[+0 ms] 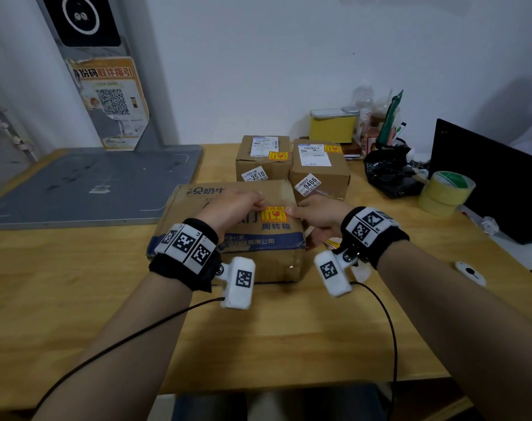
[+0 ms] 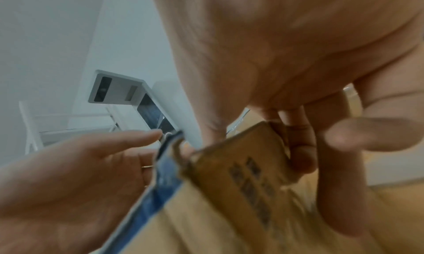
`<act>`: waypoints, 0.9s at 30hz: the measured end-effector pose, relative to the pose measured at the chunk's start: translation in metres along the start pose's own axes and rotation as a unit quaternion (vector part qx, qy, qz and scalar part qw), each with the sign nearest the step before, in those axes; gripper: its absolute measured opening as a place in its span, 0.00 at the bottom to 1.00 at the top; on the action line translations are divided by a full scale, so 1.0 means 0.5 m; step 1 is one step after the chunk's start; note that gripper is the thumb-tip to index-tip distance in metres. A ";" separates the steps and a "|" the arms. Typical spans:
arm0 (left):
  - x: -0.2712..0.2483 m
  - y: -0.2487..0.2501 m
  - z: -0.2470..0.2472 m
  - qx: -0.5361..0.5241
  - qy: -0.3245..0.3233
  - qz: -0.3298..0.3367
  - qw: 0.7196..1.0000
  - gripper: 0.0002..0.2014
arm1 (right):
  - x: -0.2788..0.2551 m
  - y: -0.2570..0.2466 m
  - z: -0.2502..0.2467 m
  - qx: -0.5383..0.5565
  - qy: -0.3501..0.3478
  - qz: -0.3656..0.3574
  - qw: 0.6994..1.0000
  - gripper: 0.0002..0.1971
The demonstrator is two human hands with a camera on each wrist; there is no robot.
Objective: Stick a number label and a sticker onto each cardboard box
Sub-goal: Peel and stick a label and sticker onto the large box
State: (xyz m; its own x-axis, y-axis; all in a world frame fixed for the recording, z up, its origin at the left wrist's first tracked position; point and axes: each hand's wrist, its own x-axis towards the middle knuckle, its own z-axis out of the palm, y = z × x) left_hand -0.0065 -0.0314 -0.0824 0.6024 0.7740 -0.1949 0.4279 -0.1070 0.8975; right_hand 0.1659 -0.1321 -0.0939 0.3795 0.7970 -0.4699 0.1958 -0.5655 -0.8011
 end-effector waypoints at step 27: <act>-0.007 0.008 -0.006 -0.045 0.007 -0.041 0.998 0.15 | 0.037 -0.013 -0.011 -0.204 -0.010 -0.007 0.979 0.46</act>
State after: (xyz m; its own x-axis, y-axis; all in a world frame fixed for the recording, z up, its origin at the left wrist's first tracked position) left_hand -0.0089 -0.0325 -0.0768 0.5576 0.7868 -0.2645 0.4124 0.0140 0.9109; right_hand 0.1765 -0.1148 -0.0955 0.3577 0.8069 -0.4700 0.5479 -0.5889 -0.5941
